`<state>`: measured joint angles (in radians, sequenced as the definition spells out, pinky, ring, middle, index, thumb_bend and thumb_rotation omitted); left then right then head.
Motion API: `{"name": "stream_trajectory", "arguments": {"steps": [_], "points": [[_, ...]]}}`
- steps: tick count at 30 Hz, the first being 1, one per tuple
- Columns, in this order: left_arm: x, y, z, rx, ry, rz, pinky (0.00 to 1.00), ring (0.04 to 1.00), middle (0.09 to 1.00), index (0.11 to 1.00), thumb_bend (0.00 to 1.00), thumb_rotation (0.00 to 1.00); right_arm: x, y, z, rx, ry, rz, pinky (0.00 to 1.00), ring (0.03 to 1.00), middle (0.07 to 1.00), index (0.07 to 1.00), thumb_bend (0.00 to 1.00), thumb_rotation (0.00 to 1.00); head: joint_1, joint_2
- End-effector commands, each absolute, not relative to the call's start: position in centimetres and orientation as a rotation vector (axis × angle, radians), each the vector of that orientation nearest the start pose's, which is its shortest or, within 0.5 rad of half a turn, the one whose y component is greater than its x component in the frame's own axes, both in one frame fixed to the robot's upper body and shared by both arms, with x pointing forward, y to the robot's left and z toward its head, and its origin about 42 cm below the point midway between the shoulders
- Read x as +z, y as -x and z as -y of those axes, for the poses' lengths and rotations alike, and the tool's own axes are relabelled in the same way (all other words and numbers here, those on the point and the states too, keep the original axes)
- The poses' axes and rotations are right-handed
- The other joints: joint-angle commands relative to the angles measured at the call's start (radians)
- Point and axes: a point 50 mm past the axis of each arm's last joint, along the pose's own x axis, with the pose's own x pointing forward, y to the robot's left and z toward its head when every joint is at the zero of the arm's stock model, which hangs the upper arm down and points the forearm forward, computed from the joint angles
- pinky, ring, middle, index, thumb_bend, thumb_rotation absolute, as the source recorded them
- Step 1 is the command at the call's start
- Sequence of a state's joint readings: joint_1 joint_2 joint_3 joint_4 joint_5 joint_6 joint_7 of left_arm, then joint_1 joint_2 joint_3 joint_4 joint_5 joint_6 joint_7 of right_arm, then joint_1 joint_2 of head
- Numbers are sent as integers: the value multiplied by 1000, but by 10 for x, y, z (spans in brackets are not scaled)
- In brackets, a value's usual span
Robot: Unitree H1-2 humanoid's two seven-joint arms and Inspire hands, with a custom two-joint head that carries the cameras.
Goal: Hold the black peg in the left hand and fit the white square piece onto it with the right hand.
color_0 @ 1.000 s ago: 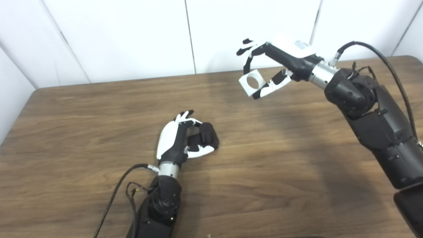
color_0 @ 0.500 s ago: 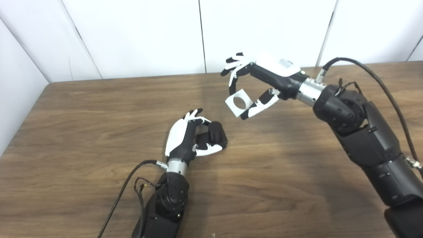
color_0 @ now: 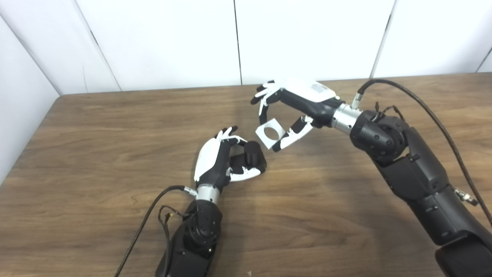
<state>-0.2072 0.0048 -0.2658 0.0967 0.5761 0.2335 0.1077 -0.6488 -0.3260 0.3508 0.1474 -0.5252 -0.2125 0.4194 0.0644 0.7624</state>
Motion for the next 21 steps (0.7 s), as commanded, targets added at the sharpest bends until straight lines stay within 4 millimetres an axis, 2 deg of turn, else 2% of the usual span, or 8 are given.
{"name": "stream_trajectory", "arguments": {"steps": [1, 15, 21], "points": [[119, -341, -134, -98, -664, -16, 1000, 1000, 948, 489, 517, 90, 287, -439, 148, 683, 1084, 644, 982, 914, 807, 480, 522, 144, 0, 0], [119, -341, -134, -97, -660, -17, 1000, 1000, 950, 489, 517, 89, 274, -449, 139, 686, 1060, 620, 1000, 919, 807, 480, 522, 144, 8, -1], [119, -342, -133, -97, -655, -20, 1000, 1000, 951, 489, 517, 89, 279, -450, 135, 682, 1054, 624, 1000, 926, 811, 480, 522, 143, 10, -3]]}}
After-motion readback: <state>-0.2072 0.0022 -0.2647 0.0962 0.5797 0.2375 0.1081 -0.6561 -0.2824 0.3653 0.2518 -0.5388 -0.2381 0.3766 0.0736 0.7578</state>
